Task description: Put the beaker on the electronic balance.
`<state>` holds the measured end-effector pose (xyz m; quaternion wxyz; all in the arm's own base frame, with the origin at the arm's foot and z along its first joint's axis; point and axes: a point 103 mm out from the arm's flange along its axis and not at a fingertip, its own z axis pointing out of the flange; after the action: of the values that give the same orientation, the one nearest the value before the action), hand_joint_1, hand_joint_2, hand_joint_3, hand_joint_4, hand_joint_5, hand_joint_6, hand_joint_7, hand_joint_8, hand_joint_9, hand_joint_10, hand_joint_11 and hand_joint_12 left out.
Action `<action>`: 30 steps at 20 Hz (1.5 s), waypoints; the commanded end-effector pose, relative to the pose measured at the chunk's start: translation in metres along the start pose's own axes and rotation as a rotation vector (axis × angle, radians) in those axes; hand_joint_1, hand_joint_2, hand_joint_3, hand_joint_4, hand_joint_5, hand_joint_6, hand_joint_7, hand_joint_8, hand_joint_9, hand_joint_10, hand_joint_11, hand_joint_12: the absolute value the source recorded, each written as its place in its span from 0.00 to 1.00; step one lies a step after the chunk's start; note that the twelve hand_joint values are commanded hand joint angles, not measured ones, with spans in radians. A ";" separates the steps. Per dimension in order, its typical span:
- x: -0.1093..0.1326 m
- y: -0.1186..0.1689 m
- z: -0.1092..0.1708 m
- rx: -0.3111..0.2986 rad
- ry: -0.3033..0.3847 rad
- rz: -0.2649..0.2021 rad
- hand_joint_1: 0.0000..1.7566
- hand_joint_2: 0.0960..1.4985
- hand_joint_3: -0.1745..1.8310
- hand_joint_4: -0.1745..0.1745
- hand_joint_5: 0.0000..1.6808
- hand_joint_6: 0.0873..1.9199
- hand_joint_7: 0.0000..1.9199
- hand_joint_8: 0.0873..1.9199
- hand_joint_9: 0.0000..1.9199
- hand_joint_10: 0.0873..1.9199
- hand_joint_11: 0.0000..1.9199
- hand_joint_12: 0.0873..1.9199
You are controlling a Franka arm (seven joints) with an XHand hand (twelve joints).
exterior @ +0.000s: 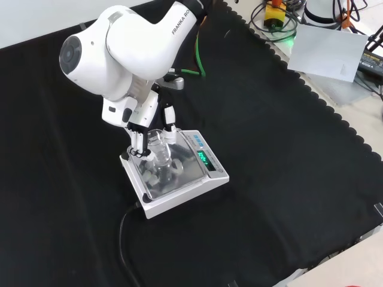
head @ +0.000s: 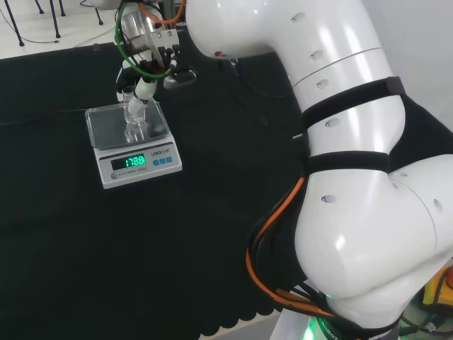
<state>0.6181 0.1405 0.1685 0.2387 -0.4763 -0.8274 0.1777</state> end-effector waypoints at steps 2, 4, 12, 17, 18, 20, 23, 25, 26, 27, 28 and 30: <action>0.001 0.001 0.003 0.012 0.001 -0.002 0.64 0.75 0.07 0.11 0.56 0.54 0.49 0.44 0.58 0.37 0.60 0.48; 0.002 0.003 0.005 0.019 -0.001 0.000 0.64 0.75 0.07 0.11 0.56 0.54 0.49 0.44 0.58 0.37 0.60 0.48; 0.003 0.005 0.009 0.034 -0.004 0.016 0.64 0.75 0.07 0.11 0.56 0.54 0.49 0.44 0.57 0.37 0.60 0.48; 0.005 0.002 0.005 0.026 -0.002 0.000 0.62 0.74 0.07 0.40 0.57 0.53 0.45 0.44 0.57 0.36 0.56 0.53; 0.005 0.001 0.004 0.024 -0.003 -0.003 0.62 0.74 0.07 0.42 0.57 0.53 0.44 0.44 0.57 0.36 0.55 0.54; 0.005 -0.002 0.003 0.020 -0.008 -0.010 0.61 0.70 0.03 0.31 0.49 0.50 0.42 0.44 0.55 0.36 0.53 0.55; 0.006 -0.004 0.003 0.023 -0.017 -0.021 0.57 0.64 0.00 0.26 0.38 0.50 0.38 0.45 0.51 0.38 0.49 0.59; 0.008 -0.004 0.004 0.030 -0.030 -0.025 0.55 0.60 0.00 0.28 0.28 0.49 0.34 0.45 0.46 0.40 0.45 0.62; 0.009 -0.004 0.005 0.039 -0.036 -0.025 0.53 0.59 0.00 0.29 0.22 0.47 0.30 0.45 0.42 0.41 0.42 0.64; 0.009 -0.004 0.005 0.043 -0.040 -0.025 0.52 0.58 0.00 0.31 0.18 0.43 0.25 0.45 0.36 0.42 0.38 0.66; 0.010 -0.004 0.006 0.058 -0.061 -0.022 0.51 0.57 0.00 0.36 0.12 0.36 0.17 0.43 0.28 0.42 0.33 0.68; 0.011 -0.003 0.007 0.068 -0.080 -0.019 0.49 0.55 0.00 0.41 0.07 0.23 0.08 0.40 0.17 0.44 0.26 0.71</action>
<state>0.6086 0.1466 0.1684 0.2332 -0.4577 -0.8334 0.2040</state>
